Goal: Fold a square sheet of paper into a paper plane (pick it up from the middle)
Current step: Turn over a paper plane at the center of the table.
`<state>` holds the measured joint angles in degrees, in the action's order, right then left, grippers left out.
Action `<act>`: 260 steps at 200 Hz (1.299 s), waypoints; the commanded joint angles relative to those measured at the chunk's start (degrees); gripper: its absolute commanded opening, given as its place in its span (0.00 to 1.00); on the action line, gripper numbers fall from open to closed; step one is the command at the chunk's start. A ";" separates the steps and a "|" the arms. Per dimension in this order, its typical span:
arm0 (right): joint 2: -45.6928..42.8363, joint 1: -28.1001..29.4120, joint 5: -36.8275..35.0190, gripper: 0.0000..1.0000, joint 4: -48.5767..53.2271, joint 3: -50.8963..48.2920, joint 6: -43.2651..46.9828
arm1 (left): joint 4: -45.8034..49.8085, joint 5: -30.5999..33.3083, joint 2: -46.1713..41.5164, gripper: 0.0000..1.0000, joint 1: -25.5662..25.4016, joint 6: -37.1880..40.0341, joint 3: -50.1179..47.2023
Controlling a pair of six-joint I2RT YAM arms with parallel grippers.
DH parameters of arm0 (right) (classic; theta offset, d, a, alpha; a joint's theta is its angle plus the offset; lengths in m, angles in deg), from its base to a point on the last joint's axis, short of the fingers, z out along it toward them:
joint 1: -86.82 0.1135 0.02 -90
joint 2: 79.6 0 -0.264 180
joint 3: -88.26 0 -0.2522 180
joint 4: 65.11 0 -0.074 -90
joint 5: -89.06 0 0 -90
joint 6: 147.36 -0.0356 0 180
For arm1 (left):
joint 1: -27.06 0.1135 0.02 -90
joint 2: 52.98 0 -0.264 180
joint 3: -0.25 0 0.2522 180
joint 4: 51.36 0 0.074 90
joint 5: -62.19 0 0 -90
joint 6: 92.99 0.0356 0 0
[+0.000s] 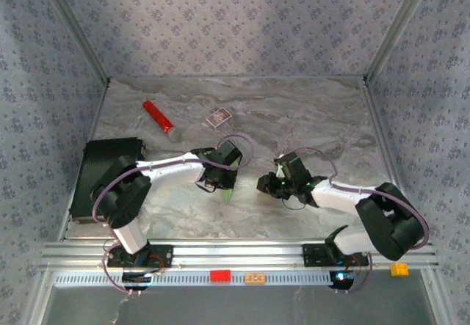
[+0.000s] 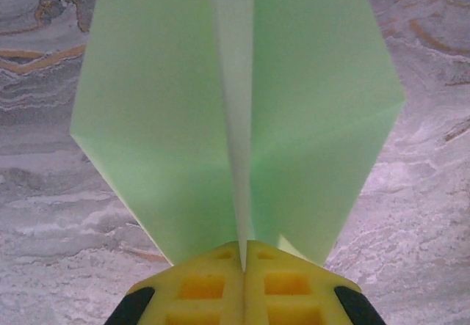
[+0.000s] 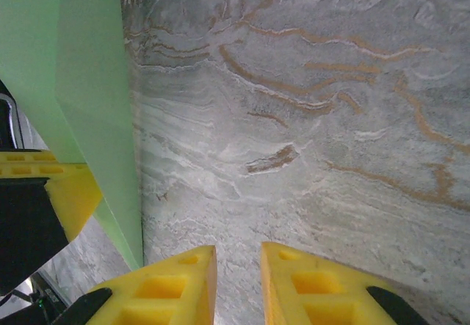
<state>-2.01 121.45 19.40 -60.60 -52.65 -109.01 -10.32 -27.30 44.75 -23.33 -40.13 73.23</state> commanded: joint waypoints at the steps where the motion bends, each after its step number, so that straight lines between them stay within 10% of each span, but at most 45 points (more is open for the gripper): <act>1: 0.63 0.33 0.04 0.25 -0.59 1.39 -0.62 | 1.38 -0.16 0.72 0.01 -0.32 -0.89 0.86; 186: 0.93 0.39 -0.12 0.25 -0.32 1.31 -0.24 | 2.32 -1.17 3.04 0.11 -0.43 -0.94 2.63; 260: 0.97 0.52 -0.30 0.25 -0.63 1.02 -0.36 | 6.67 3.19 1.15 0.00 -1.01 -0.94 4.07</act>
<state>-1.53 121.62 19.40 -61.00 -52.54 -109.01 -8.37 -27.12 47.03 -23.48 -40.90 74.85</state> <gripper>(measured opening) 0.248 0.045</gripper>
